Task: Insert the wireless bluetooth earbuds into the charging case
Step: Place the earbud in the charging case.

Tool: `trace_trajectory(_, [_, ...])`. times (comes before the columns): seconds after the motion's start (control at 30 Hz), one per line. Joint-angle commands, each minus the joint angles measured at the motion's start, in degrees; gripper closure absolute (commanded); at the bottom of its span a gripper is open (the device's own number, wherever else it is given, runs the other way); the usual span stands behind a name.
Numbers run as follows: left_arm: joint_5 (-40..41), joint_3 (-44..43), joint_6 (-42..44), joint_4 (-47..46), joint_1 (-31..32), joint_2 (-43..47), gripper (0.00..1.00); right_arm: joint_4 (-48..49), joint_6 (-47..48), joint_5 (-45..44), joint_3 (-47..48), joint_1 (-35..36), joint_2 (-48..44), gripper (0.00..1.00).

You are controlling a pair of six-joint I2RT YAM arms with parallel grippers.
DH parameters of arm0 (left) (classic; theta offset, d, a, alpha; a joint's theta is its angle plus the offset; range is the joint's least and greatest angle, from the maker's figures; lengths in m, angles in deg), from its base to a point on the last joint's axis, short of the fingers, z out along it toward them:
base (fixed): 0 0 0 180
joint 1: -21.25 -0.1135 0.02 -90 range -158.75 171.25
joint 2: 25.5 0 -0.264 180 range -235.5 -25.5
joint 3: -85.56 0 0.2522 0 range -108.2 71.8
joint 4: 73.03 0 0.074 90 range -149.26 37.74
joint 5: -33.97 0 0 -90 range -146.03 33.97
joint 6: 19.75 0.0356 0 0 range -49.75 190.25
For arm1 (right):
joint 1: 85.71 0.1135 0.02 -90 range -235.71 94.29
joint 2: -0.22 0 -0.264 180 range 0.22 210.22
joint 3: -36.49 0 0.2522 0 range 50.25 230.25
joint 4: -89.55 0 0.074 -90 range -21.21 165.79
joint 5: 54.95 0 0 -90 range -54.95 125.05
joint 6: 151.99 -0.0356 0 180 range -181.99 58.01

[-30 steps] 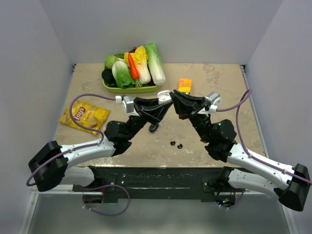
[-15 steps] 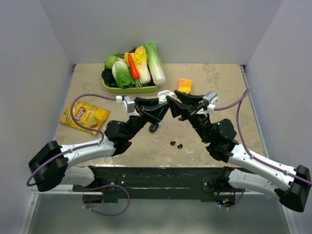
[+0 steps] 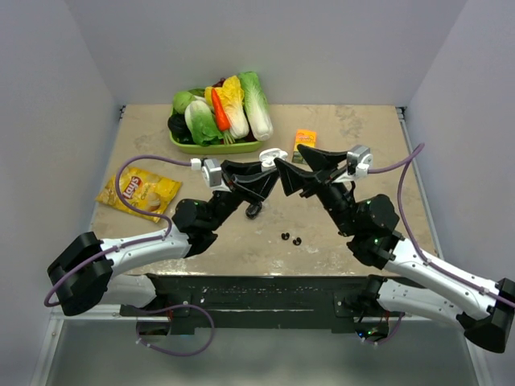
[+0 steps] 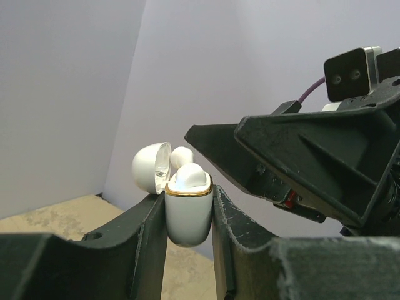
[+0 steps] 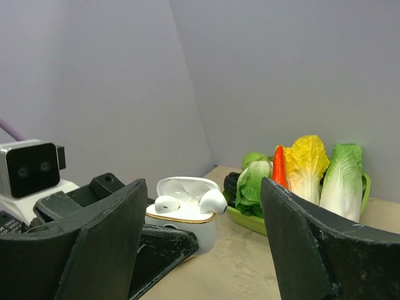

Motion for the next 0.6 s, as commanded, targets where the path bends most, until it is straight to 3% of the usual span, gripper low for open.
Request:
trace_trajectory(0.0, [-0.14, -1.22, 1.73, -28.32, -0.03, -0.16, 1.0, -2.48, -3.07, -3.85, 4.11, 0.17, -1.06, 0.23])
trace_trajectory(0.33, [-1.55, -0.78, 2.0, -29.11, -0.12, -0.07, 1.0, -3.46, -4.56, -6.66, 4.81, 0.17, -2.21, 0.18])
trace_trajectory(0.57, [-3.56, 2.2, 3.4, -33.76, -0.03, -0.16, 1.0, -7.22, -6.41, -12.37, 5.68, 0.17, -3.53, 0.26])
